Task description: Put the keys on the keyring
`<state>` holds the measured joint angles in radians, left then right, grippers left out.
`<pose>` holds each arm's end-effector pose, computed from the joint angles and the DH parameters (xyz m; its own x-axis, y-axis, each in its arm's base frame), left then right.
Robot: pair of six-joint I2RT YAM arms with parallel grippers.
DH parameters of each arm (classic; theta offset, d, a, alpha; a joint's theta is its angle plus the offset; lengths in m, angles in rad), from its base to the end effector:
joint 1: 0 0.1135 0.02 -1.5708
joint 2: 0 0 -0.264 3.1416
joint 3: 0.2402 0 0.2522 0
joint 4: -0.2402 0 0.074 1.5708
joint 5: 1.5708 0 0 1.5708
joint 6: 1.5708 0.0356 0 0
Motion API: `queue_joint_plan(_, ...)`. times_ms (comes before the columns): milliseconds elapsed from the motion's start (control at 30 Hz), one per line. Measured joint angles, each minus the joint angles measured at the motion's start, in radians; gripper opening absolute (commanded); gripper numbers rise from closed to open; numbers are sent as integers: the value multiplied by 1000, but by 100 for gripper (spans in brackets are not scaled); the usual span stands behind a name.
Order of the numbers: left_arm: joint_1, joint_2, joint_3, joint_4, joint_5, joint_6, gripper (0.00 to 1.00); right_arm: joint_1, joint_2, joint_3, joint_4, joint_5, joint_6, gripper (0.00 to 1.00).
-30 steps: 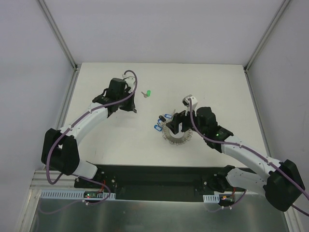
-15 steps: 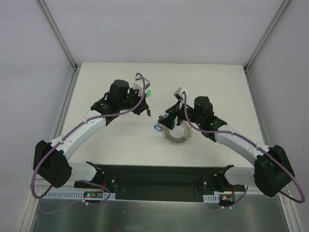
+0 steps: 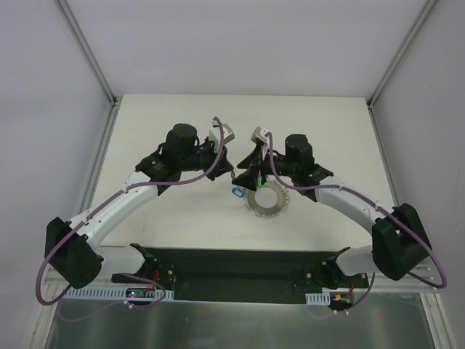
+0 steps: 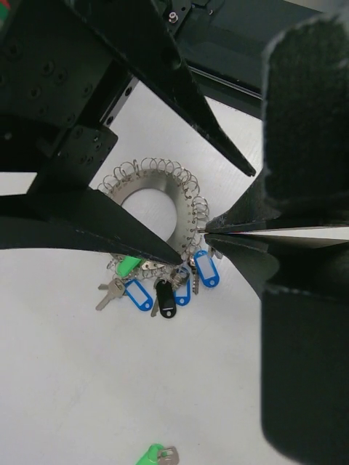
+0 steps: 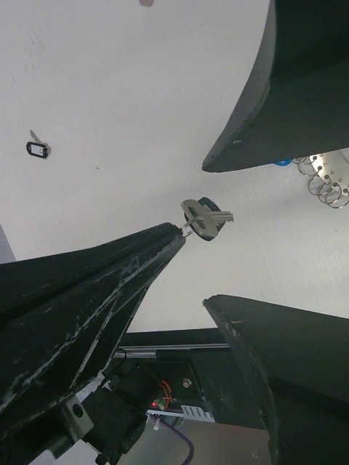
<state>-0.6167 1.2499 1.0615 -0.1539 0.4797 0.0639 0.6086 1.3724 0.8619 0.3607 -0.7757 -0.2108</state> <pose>0.2255 -0.1800 0.3416 -0.2178 0.2239 -0.9500 0.8834 0.4589 -0.0944 0.2395 0.1973 0.2901 0.0845 -0.1232 -0.9888 -0.9802 0.1679 -0.1047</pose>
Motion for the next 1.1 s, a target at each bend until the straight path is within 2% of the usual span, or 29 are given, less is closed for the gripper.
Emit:
queue_joint_plan(233,-13,-29,0,0,37,6,0,-3,37,37,-24,-58,-27,59)
queue_joint_plan(333,-16,-31,0,-1,42,7,0,-3,47,45,-25,-76,-33,50)
queue_joint_plan(567,-19,-31,0,-11,43,15,0,-3,48,48,-30,-101,-43,15)
queue_joint_plan(667,-19,-35,0,-23,40,27,0,-3,48,48,-42,-105,-50,5)
queue_joint_plan(733,-19,-38,0,-35,37,31,1,-3,48,49,-51,-105,-56,1)
queue_joint_plan(867,-19,-47,9,-55,25,38,25,-3,48,49,-85,-100,-63,1)
queue_joint_plan(900,-19,-51,13,-58,17,38,35,-3,48,49,-95,-97,-63,1)
queue_joint_plan(1000,-19,-77,23,-69,-5,34,53,-7,40,48,-138,-72,-66,1)
queue_joint_plan(1100,-19,-124,25,-79,-51,29,61,-18,12,46,-217,-3,-76,1)
